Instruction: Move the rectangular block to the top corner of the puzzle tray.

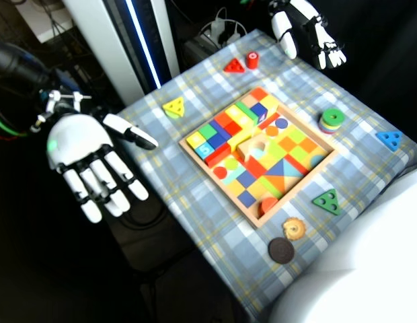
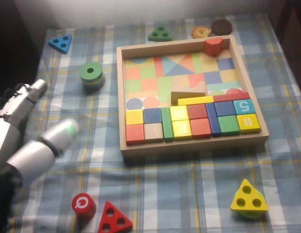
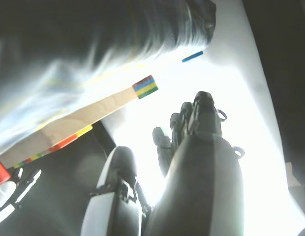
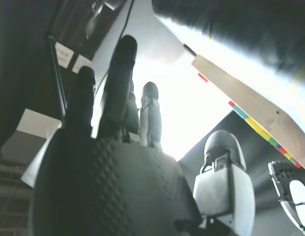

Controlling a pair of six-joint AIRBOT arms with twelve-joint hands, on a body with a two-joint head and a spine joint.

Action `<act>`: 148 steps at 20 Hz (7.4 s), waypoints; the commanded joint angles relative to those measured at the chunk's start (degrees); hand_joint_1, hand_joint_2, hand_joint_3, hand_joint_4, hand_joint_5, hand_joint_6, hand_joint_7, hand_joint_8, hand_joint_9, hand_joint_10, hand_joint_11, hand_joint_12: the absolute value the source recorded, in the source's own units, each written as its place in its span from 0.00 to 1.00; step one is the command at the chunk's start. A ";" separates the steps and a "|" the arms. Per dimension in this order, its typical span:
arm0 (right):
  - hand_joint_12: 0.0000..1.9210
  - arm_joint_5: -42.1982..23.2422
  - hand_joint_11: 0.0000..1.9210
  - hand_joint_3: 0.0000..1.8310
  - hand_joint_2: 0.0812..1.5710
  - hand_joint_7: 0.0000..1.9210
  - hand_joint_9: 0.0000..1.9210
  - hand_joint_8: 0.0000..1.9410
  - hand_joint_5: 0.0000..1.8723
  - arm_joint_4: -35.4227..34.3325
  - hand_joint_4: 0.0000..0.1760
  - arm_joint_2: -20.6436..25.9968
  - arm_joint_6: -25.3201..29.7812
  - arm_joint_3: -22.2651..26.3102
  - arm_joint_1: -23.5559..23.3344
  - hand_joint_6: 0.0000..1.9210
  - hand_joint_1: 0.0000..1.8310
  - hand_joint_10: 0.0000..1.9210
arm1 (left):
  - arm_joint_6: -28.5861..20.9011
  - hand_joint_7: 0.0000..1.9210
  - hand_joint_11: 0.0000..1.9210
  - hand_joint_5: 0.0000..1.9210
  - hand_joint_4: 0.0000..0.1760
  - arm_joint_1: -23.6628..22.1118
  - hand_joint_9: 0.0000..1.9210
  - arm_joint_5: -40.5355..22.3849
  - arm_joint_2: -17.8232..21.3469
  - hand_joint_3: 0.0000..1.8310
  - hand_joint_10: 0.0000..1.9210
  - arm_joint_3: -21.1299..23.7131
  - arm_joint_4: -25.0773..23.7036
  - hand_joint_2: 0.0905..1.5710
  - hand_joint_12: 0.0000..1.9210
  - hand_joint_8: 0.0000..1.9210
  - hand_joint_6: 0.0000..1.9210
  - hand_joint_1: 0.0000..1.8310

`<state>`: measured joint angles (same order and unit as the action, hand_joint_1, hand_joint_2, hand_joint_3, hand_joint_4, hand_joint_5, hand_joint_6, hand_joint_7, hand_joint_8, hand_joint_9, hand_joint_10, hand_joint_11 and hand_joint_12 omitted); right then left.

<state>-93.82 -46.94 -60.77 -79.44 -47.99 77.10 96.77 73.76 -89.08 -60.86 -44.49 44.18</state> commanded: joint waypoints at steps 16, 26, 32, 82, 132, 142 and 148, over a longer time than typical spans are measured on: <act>0.33 3.98 0.00 0.00 0.74 0.11 0.09 0.00 0.11 18.94 0.00 11.66 12.63 -4.69 -2.48 0.00 0.18 0.00 | -0.31 0.06 0.00 0.09 0.45 -0.69 0.01 -4.75 -0.27 0.00 0.00 -0.88 -3.63 0.73 0.00 0.01 0.00 0.00; 0.80 36.08 0.00 0.00 0.73 0.22 0.23 0.01 0.15 51.60 0.00 12.72 40.88 -20.64 -22.35 0.00 0.46 0.04 | -0.32 0.11 0.00 0.12 0.35 -0.95 0.05 -3.27 -0.42 0.00 0.00 -1.27 -3.53 0.74 0.07 0.00 0.00 0.00; 1.00 45.21 0.84 0.00 0.70 0.70 0.82 1.00 0.21 75.13 0.00 11.79 59.93 -24.38 -37.33 0.01 0.72 1.00 | -0.32 0.11 0.00 0.10 0.43 -0.91 0.04 -3.04 -0.49 0.00 0.00 -1.47 -3.15 0.74 0.00 0.00 0.00 0.00; 1.00 54.86 0.79 0.00 0.76 0.67 0.77 1.00 0.31 136.24 0.05 -7.42 101.05 -39.60 -52.95 0.00 0.83 1.00 | -0.34 0.11 0.01 0.12 0.43 -0.96 0.06 0.03 -0.51 0.00 0.00 -2.55 -4.13 0.74 0.00 0.00 0.00 0.00; 1.00 63.41 0.74 0.00 0.79 0.61 0.73 1.00 0.24 139.41 0.00 -5.76 100.93 -42.51 -57.25 0.00 0.83 1.00 | -1.01 0.10 0.00 0.11 0.43 -1.33 0.06 2.45 -0.10 0.00 0.00 -2.27 -3.85 0.76 0.00 0.00 0.00 0.00; 1.00 64.92 0.78 0.00 0.76 0.66 0.77 1.00 0.24 148.15 0.00 -0.65 103.48 -35.85 -59.95 0.00 0.90 1.00 | -0.98 0.10 0.00 0.10 0.40 -1.52 0.05 3.14 0.34 0.00 0.00 -2.43 -4.21 0.77 0.00 0.00 0.00 0.00; 1.00 62.88 0.82 0.00 0.75 0.67 0.81 1.00 0.22 158.76 0.00 -0.36 110.29 -35.21 -60.98 0.00 0.90 1.00 | -0.97 0.10 0.00 0.11 0.37 -1.51 0.06 4.84 0.92 0.00 0.00 -2.70 -5.00 0.75 0.00 0.00 0.00 0.00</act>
<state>-31.33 112.88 -61.14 30.76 -83.00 16.93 96.14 72.90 -78.30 -60.42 -46.87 41.74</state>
